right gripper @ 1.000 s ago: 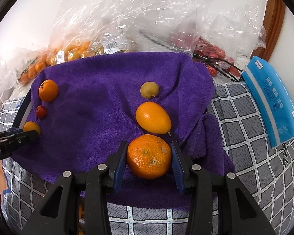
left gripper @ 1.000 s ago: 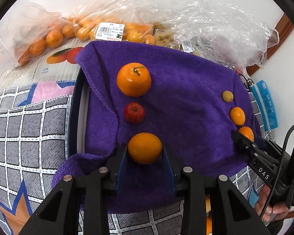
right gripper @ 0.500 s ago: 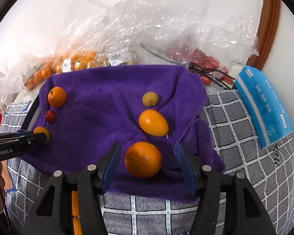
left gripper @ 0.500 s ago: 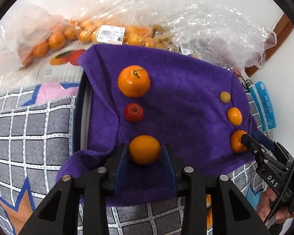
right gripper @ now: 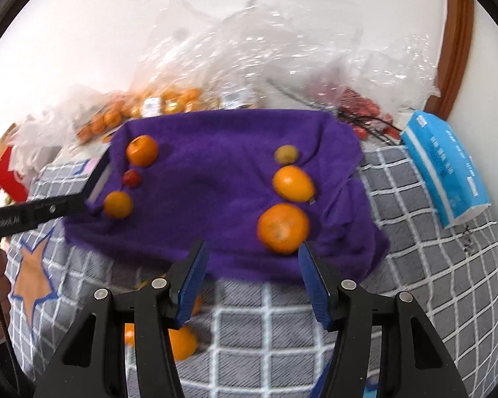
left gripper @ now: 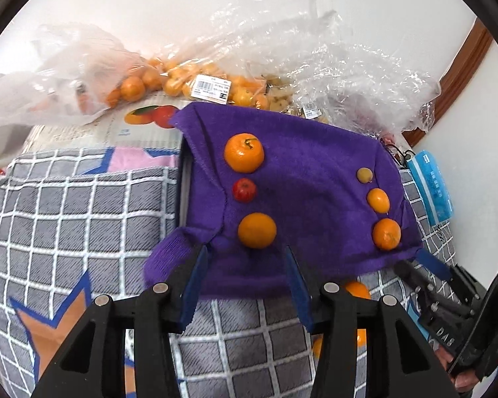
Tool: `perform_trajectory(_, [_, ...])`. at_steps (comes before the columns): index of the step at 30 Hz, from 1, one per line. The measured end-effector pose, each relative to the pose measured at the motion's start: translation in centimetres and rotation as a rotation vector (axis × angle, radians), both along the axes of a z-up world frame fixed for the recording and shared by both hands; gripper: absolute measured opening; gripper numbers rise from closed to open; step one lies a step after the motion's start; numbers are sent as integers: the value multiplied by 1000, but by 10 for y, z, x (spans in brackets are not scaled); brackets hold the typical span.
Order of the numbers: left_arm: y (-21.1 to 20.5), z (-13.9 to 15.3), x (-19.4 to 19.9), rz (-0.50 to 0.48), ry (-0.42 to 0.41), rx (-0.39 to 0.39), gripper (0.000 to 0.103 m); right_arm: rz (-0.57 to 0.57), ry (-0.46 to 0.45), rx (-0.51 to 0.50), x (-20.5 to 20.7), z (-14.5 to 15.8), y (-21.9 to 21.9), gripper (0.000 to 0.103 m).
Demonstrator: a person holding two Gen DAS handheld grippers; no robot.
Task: Organize fruits
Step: 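Lower the orange onto the towel and open the left tool while the right tool releases the mandarin, then withdraw both open tools from the towel toward the remaining loose fruits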
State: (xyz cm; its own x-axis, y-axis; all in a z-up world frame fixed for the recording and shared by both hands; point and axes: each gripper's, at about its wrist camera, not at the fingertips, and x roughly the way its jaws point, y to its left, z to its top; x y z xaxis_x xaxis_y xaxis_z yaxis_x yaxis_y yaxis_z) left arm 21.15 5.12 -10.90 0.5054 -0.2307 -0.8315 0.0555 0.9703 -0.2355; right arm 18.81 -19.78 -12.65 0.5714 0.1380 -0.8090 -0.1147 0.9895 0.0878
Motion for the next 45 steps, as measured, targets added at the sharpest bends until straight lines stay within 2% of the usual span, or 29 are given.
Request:
perform_trajectory(4, [12, 0, -16, 17, -4, -5, 45, 50, 10, 10, -13, -5, 18, 51])
perform_trajectory(6, [19, -2, -22, 27, -2, -9, 45, 73, 25, 10, -16, -10, 27, 46])
perform_trajectory(11, [32, -11, -30, 46, 13, -15, 45, 119, 54, -6, -19, -20, 46, 45])
perform_trajectory(13, [36, -14, -31, 55, 20, -20, 45, 130, 74, -20, -17, -26, 51, 42])
perform_trajectory(15, [39, -17, -32, 62, 26, -25, 45, 123, 75, -45, -15, -30, 53, 30])
perform_trajectory(18, [40, -21, -31, 63, 32, -36, 45, 115, 84, -27, -16, -26, 45, 30])
perform_trajectory(22, [33, -24, -28, 50, 34, -56, 45, 63, 70, -59, -24, -17, 20, 29])
perform_trajectory(24, [25, -25, -27, 29, 31, -46, 45, 45, 82, -68, -27, -18, 8, 25])
perform_trajectory(29, [12, -29, -24, 3, 39, -28, 45, 52, 86, -26, -28, -21, 0, 27])
perform_trajectory(33, [12, -32, -23, 3, 50, -20, 45, 77, 96, -39, -29, -27, 6, 42])
perform_trajectory(35, [12, -33, -23, 6, 56, -14, 45, 77, 103, -32, -29, -31, 7, 47])
perform_trajectory(41, [9, -34, -26, 3, 63, -1, 45, 73, 115, 31, -26, -35, 1, 47])
perform_trajectory(43, [6, -33, -27, -1, 62, 0, 45, 88, 126, 74, -26, -34, -2, 35])
perform_trajectory(45, [2, -32, -29, -9, 59, 3, 45, 75, 118, 50, -28, -31, -3, 35])
